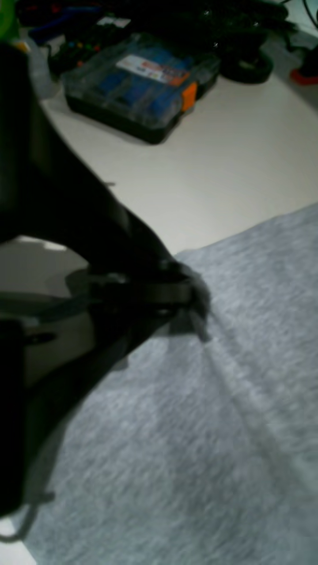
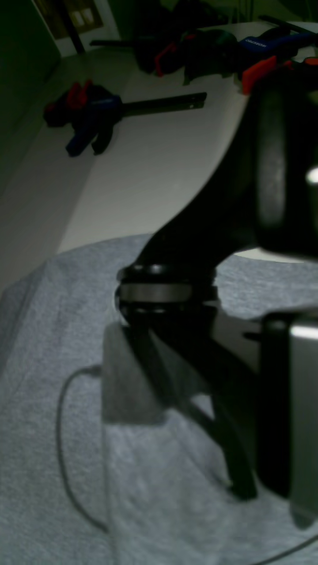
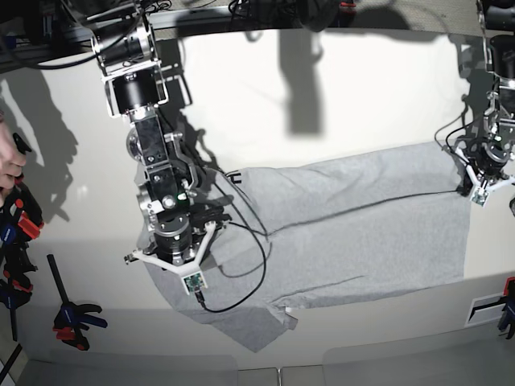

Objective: Fold the T-shirt properly

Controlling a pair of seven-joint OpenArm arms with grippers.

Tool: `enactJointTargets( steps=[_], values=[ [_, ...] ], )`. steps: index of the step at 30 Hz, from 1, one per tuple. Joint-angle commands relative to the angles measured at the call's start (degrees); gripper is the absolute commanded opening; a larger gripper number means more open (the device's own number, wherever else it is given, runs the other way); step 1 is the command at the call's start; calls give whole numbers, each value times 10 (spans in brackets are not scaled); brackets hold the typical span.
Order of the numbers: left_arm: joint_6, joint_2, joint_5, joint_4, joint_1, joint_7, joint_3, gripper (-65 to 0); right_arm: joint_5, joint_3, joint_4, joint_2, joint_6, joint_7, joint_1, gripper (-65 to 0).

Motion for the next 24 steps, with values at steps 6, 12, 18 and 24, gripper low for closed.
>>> enactJointTargets(
  steps=[6,12,18,24],
  values=[
    [6,-13,-5,8,-13,-46,-5,-650,-7,3,-8,1,13,34,19,-650],
    [5,2,-5,8,-14,-69,-5,-650,16,3,-74,1,58,75,41,-650],
    [5,27,-4,8,-14,-72,-5,-650,24,3,-150,-14,72,78,111,-650],
    [5,35,-4,8,-14,-71,-5,-650,24,3,-222,-45,82,83,169,-650]
  ],
)
